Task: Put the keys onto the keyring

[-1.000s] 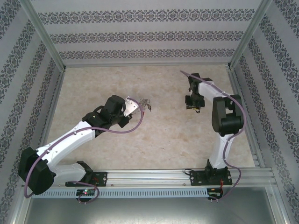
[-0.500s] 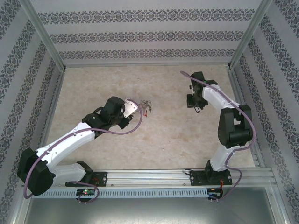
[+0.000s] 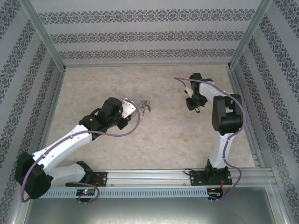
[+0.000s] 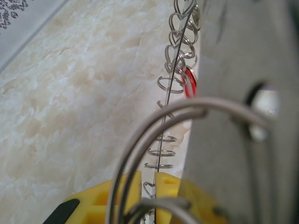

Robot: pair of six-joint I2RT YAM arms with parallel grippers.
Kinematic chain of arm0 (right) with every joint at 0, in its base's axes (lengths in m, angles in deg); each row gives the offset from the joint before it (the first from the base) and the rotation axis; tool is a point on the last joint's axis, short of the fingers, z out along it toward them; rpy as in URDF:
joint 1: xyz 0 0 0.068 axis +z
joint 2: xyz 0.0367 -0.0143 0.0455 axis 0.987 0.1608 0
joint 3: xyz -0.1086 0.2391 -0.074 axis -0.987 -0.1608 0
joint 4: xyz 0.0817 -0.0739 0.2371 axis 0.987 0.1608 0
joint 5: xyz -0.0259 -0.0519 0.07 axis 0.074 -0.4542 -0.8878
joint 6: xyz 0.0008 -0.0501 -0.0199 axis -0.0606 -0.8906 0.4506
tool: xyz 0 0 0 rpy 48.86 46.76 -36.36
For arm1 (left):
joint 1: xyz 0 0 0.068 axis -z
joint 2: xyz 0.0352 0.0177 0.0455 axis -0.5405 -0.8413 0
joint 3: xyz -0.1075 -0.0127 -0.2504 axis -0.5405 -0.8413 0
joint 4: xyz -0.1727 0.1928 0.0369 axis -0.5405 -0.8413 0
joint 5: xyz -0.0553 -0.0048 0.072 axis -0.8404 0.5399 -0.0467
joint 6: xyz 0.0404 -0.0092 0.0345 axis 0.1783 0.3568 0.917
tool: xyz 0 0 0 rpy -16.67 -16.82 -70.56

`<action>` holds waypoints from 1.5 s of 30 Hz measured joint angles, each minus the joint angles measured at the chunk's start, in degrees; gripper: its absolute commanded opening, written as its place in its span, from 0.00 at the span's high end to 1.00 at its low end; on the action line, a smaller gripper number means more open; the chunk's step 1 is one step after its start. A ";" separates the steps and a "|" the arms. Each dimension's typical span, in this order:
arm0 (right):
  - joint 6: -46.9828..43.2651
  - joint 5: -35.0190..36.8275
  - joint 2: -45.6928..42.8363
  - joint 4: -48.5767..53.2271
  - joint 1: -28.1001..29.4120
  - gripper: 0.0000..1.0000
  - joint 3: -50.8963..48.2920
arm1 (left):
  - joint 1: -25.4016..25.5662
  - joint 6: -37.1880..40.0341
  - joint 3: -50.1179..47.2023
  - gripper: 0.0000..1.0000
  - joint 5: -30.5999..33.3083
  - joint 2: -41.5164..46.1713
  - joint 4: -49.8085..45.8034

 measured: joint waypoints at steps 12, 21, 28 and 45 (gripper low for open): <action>-0.42 -1.84 3.98 1.77 -2.75 0.83 4.46 | 0.00 -2.23 -2.38 1.00 0.00 1.75 -0.15; -1.20 -3.19 4.07 2.21 -2.75 0.95 5.49 | 0.00 -2.91 -3.37 1.00 0.17 4.66 -0.22; -1.73 -4.76 2.71 2.45 -0.55 0.97 3.87 | 0.00 -3.63 -4.11 1.00 -0.02 4.66 -0.28; -2.38 -8.59 -14.82 7.32 8.87 0.64 -18.16 | 0.00 -1.38 -6.12 1.00 -5.09 0.68 2.84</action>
